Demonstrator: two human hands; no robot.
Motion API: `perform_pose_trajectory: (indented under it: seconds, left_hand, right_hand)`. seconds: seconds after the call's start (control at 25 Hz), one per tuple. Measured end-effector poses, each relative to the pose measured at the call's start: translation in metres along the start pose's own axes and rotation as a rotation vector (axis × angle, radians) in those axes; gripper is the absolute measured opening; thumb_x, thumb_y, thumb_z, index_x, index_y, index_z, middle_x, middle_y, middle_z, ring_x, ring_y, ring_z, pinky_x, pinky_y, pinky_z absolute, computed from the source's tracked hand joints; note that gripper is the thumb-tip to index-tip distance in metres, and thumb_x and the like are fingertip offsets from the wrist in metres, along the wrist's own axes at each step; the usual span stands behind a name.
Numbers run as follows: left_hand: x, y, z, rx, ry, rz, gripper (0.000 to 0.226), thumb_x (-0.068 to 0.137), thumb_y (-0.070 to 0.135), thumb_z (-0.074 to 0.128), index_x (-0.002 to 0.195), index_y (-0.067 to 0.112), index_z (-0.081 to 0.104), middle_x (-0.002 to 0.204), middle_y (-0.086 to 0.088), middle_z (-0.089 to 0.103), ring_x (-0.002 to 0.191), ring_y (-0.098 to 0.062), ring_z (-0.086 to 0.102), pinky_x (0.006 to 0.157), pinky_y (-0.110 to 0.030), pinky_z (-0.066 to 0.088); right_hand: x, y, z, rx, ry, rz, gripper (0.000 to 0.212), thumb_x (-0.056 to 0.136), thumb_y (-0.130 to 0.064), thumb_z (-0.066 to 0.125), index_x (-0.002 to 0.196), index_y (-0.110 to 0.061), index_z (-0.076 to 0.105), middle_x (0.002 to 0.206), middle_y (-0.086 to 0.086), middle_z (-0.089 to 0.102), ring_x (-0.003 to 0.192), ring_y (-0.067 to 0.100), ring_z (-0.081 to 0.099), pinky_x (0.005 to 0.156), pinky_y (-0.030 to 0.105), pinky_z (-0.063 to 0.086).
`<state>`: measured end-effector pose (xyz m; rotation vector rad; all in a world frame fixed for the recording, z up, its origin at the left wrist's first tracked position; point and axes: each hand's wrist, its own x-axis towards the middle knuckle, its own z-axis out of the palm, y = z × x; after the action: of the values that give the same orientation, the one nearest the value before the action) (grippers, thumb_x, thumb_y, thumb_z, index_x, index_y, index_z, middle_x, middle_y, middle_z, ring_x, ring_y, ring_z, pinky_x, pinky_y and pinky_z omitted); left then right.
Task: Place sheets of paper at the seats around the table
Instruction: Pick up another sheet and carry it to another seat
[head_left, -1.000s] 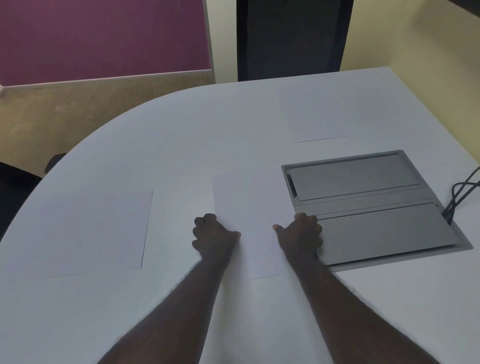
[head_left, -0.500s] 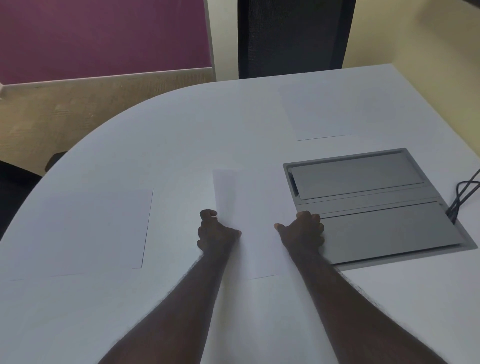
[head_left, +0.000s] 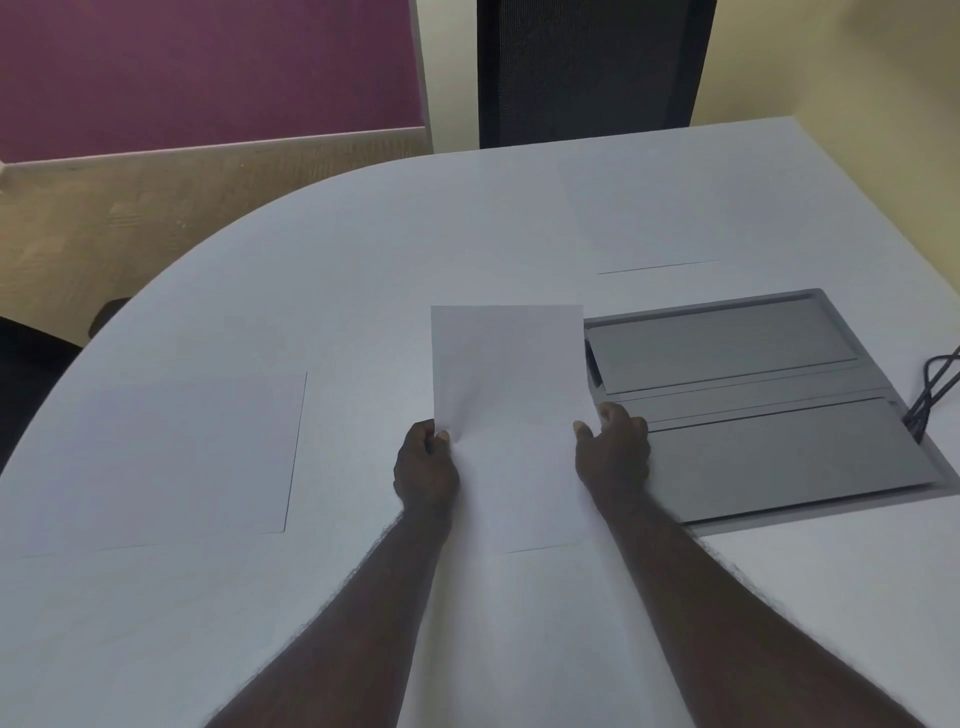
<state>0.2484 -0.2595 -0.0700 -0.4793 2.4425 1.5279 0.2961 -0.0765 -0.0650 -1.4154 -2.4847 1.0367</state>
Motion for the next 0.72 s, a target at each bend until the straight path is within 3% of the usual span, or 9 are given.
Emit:
perform_pose_trajectory:
  seconds: [0.28, 0.56, 0.72]
  left_hand:
    - [0.002, -0.002, -0.006, -0.133, -0.037, -0.005, 0.018, 0.094, 0.019, 0.047, 0.099, 0.018, 0.064, 0.079, 0.005, 0.060, 0.069, -0.015, 0.050, 0.065, -0.030, 0.042]
    - [-0.015, 0.015, -0.026, -0.199, -0.030, 0.020, 0.014, 0.094, 0.017, 0.051, 0.094, 0.018, 0.064, 0.084, 0.003, 0.061, 0.073, -0.016, 0.051, 0.068, -0.029, 0.043]
    - [-0.034, 0.038, -0.046, -0.225, -0.011, 0.074, 0.014, 0.093, 0.014, 0.051, 0.095, 0.016, 0.064, 0.085, 0.001, 0.063, 0.076, -0.018, 0.053, 0.073, -0.033, 0.044]
  right_hand:
    - [0.008, -0.002, -0.003, 0.065, -0.020, 0.036, 0.025, 0.093, -0.024, 0.059, 0.108, -0.005, 0.067, 0.116, 0.022, 0.058, 0.105, 0.038, 0.056, 0.089, 0.038, 0.045]
    - [-0.007, -0.012, -0.029, 0.109, -0.039, -0.010, 0.025, 0.095, -0.026, 0.055, 0.099, -0.004, 0.068, 0.107, 0.017, 0.069, 0.103, 0.037, 0.061, 0.085, 0.040, 0.047]
    - [-0.023, -0.027, -0.059, 0.154, -0.050, -0.047, 0.025, 0.096, -0.028, 0.054, 0.100, -0.007, 0.067, 0.106, 0.011, 0.069, 0.107, 0.035, 0.060, 0.091, 0.041, 0.045]
